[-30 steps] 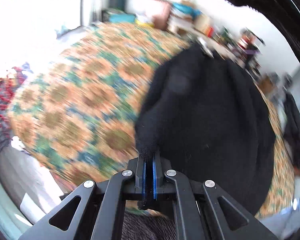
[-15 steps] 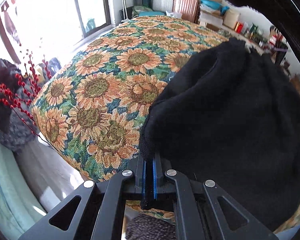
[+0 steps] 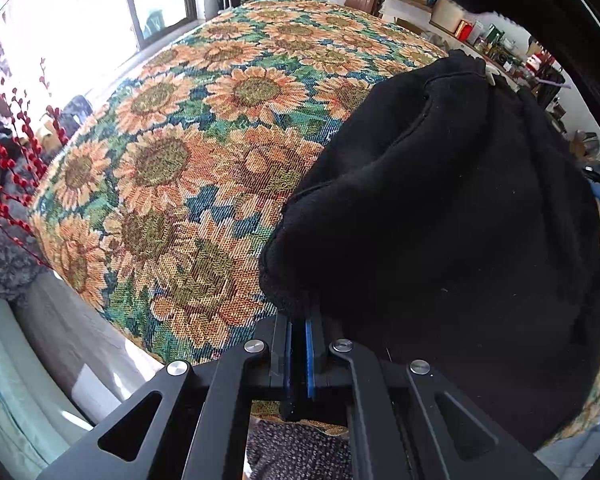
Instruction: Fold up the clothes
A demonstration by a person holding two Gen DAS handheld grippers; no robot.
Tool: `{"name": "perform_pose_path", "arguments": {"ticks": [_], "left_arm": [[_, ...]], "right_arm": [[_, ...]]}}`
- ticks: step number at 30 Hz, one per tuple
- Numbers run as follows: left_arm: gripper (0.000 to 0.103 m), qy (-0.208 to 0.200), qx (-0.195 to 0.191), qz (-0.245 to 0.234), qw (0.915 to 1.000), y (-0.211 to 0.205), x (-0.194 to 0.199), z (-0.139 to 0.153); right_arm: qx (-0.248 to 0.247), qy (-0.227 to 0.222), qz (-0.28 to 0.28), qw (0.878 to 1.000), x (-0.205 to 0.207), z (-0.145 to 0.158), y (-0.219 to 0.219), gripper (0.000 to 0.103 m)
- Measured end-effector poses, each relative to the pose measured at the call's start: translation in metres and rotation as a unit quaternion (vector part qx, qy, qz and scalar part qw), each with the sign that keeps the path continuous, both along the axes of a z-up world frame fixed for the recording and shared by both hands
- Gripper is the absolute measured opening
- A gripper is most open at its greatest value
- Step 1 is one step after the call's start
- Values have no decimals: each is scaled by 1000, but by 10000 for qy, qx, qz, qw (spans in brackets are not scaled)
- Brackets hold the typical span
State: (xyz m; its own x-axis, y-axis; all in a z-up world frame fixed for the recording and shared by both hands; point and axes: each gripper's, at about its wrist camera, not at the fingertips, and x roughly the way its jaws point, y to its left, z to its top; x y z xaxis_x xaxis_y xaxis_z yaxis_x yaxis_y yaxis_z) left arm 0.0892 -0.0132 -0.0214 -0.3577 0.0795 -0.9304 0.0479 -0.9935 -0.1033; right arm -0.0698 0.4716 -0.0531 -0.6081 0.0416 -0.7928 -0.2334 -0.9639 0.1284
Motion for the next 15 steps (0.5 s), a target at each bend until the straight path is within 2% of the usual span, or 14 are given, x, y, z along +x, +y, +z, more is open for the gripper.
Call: {"name": "perform_pose_path", "arguments": {"ticks": [2, 4, 5, 6, 8, 9, 11, 15], "left_arm": [[5, -28, 78, -11, 10000, -2, -1, -1], [5, -33, 38, -59, 10000, 1, 1, 1], [5, -33, 46, -70, 10000, 2, 1, 1], [5, -33, 54, -80, 9999, 3, 0, 2], [5, -26, 89, -79, 9999, 4, -1, 4], [5, -19, 116, -67, 9999, 4, -1, 5], [5, 130, 256, -93, 9995, 6, -4, 13], [5, 418, 661, -159, 9968, 18, -17, 27]], "right_arm": [[-267, -49, -179, 9995, -21, -24, -1, 57], [-418, -174, -96, 9989, -34, -34, -4, 47], [-282, -167, 112, 9994, -36, -35, -8, 34], [-145, -161, 320, 9993, -39, -35, -12, 7], [412, -122, 473, 9980, -35, -29, -18, 5], [675, -28, 381, 9970, -29, -21, -14, 5], [974, 285, -83, 9948, -13, 4, 11, 4], [1007, 834, -1269, 9833, 36, 63, 86, 4]]}}
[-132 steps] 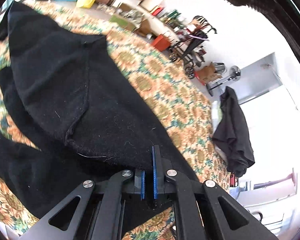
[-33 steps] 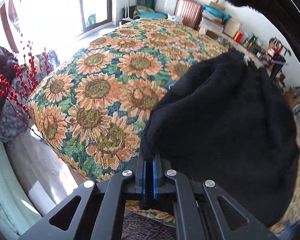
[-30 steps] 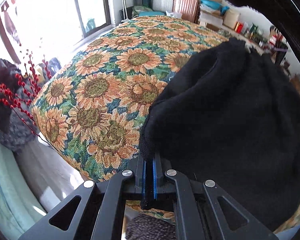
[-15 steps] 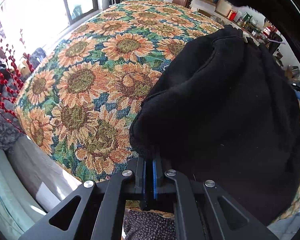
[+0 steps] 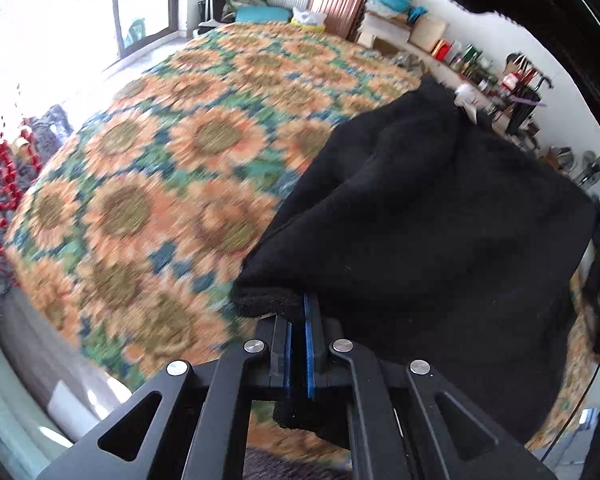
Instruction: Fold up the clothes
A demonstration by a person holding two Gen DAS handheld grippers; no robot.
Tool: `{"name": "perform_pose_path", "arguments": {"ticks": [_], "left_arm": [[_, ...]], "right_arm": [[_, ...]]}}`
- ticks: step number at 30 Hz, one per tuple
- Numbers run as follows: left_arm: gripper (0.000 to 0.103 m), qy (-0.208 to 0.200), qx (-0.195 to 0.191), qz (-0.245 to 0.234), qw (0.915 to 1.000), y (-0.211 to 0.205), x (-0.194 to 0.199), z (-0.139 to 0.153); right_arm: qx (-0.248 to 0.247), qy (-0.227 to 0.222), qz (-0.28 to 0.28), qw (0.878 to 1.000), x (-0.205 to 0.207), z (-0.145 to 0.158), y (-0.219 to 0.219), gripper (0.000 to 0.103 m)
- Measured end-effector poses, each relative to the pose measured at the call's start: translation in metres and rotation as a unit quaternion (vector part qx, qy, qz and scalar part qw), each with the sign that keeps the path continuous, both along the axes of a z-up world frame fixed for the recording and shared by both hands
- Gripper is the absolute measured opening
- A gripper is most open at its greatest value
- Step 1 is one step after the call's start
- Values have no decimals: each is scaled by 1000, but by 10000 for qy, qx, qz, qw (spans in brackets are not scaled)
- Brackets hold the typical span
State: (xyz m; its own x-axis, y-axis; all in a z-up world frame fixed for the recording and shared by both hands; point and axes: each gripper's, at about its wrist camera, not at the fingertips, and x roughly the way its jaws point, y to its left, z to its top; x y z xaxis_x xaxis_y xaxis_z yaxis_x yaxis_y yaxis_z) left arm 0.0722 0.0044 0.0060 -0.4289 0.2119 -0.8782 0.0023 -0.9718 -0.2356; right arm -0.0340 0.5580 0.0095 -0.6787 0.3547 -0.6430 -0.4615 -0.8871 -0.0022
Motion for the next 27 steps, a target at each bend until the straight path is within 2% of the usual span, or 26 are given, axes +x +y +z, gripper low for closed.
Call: {"name": "perform_pose_path", "arguments": {"ticks": [1, 4, 6, 8, 9, 11, 12, 13, 14, 16, 18, 21, 24, 26, 27], "left_arm": [[5, 82, 104, -104, 9999, 12, -8, 4], [5, 247, -176, -348, 9989, 55, -27, 14], [5, 243, -198, -670, 9973, 87, -35, 16], [5, 221, -389, -760, 9961, 110, -40, 17], [5, 241, -537, -771, 9953, 119, -40, 18], [5, 175, -418, -701, 9965, 121, -33, 20], [10, 141, -356, -665, 9971, 122, -29, 21], [20, 107, -294, -629, 9975, 123, -25, 21], [25, 73, -231, -594, 9979, 124, -21, 22], [51, 55, -114, -529, 9985, 125, -15, 24], [63, 104, -69, -514, 9986, 127, -5, 27], [64, 104, 83, -452, 9989, 124, 12, 30], [64, 71, 443, -205, 9988, 116, 33, 29], [64, -6, 743, 22, 9972, 110, 43, 24], [64, -40, 860, 106, 9962, 107, 48, 21]], "right_arm": [[93, 111, -219, 9997, 15, 14, 14, 4], [606, 169, -933, 9936, 56, 44, 45, 1], [545, 100, -1235, 9908, 87, 58, 72, 1], [400, -335, -1263, 9906, 114, 55, 87, 1], [285, -487, -1128, 9920, 127, 52, 86, 5], [70, -545, -486, 9973, 155, 42, 63, 11], [4, -586, -136, 9982, 169, 35, 46, 39], [-26, -653, 197, 9977, 182, 26, 25, 60], [-31, -703, 499, 9963, 191, 17, 6, 63], [-57, -795, 1075, 9910, 199, -4, -34, 63], [-42, -790, 1609, 9838, 197, -21, -71, 67], [183, -851, 2321, 9688, 187, -35, -119, 74], [485, -841, 2934, 9511, 174, -43, -165, 87], [567, -1129, 3094, 9425, 168, -55, -188, 87], [536, -1340, 3128, 9388, 167, -63, -198, 80]]}}
